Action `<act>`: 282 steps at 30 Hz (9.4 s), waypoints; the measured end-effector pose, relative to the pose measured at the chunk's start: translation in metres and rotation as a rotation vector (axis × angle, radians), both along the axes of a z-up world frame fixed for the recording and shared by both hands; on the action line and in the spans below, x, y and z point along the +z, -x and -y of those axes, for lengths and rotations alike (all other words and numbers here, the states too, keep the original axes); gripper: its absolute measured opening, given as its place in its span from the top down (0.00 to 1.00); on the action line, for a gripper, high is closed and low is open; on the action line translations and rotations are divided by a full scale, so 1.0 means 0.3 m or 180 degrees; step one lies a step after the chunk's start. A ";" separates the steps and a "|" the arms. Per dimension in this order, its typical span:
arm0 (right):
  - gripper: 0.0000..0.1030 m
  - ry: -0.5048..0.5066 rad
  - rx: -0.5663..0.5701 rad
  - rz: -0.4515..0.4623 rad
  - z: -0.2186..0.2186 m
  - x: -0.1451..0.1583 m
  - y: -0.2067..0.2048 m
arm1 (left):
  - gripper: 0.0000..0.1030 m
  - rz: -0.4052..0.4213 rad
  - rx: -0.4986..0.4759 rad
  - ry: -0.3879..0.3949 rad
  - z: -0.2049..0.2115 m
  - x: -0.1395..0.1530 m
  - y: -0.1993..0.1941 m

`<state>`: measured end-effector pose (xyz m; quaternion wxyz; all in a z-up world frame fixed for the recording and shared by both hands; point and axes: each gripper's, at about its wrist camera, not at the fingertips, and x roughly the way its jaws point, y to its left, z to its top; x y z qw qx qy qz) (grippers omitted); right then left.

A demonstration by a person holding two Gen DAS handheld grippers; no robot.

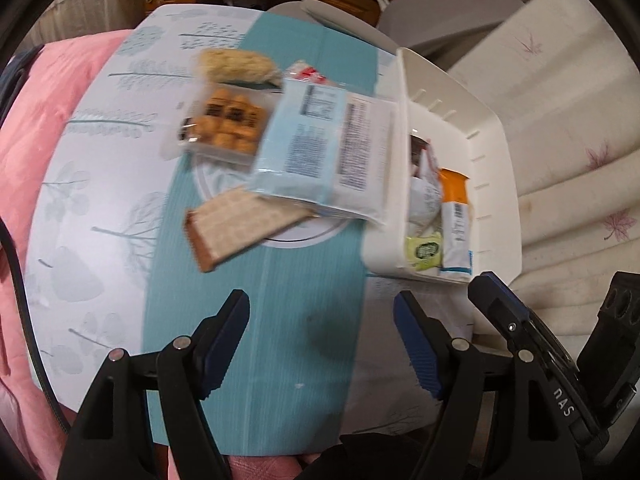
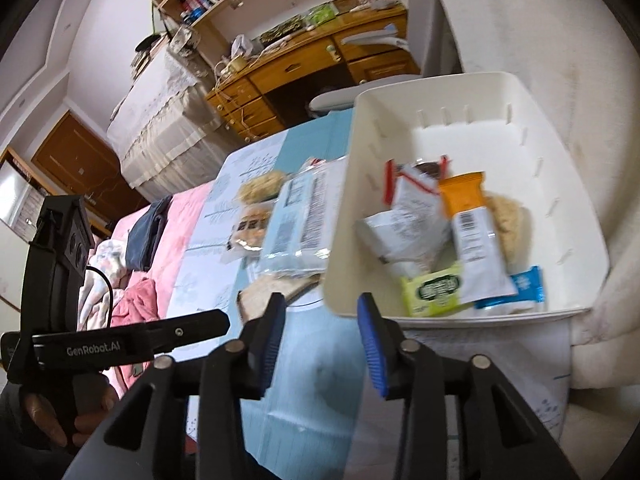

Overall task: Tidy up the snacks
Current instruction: 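Move both open tools back to the remaining snacks on the table, then grasp the clear bag of orange puffs with left tool while right tool grasps the brown cracker, then carry both snacks over the white tray and open both tools, then move both open tools back to the remaining snacks on the table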

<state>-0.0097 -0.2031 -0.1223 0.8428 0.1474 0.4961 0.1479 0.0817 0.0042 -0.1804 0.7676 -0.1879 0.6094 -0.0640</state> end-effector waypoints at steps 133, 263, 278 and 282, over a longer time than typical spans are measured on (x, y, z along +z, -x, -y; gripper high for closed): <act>0.59 0.0138 -0.1482 -0.2213 -0.557 -0.421 -0.026 | 0.26 -0.1101 -0.0282 -0.0056 -0.315 -0.464 -0.387; 0.85 0.0101 -0.1525 -0.0354 -0.244 -0.084 0.102 | 0.10 0.0052 -0.0594 -0.0253 -0.307 -0.076 -0.097; 0.69 0.0188 -0.1540 -0.0312 -0.430 -0.112 0.147 | 0.10 -0.0137 -0.1005 -0.0715 -0.440 -0.123 -0.287; 0.51 0.0323 -0.1421 -0.0283 -0.467 -0.116 0.120 | 0.10 -0.0251 -0.0994 -0.0726 -0.438 -0.135 -0.361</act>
